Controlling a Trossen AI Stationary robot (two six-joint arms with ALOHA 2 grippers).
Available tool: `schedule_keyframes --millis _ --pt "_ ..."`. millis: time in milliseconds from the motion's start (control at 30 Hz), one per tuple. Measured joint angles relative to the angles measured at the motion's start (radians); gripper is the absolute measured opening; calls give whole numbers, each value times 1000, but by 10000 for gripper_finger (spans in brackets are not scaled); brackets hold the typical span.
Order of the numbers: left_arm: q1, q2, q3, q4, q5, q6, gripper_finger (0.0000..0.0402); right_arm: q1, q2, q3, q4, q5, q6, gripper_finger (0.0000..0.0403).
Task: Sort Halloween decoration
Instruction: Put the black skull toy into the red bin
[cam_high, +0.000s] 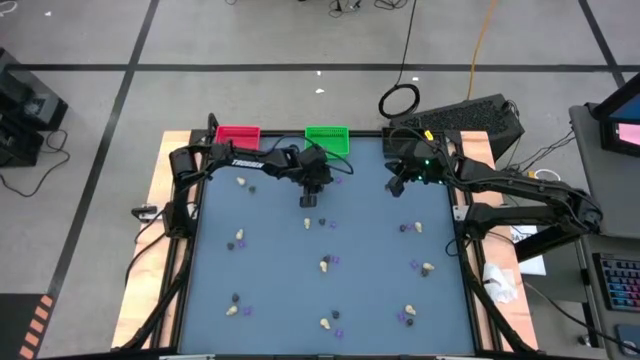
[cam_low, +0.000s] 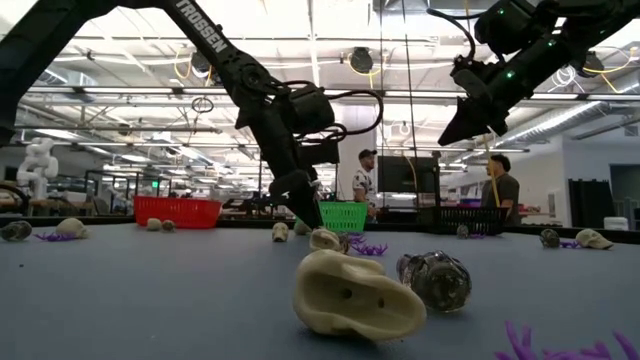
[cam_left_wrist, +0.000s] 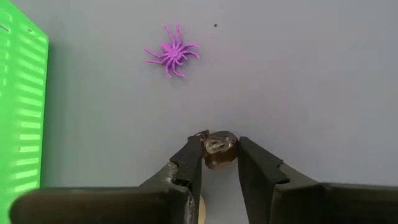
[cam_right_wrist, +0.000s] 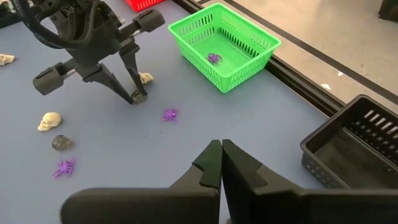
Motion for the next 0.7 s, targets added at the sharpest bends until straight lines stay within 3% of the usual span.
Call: schedule_keyframes --millis 400,700 --pt "0 -32 -1 -63 10 -25 60 0 0 0 0 0 0 0" --pt "13 -154 -2 -187 -8 -33 55 0 0 0 0 0 0 0"
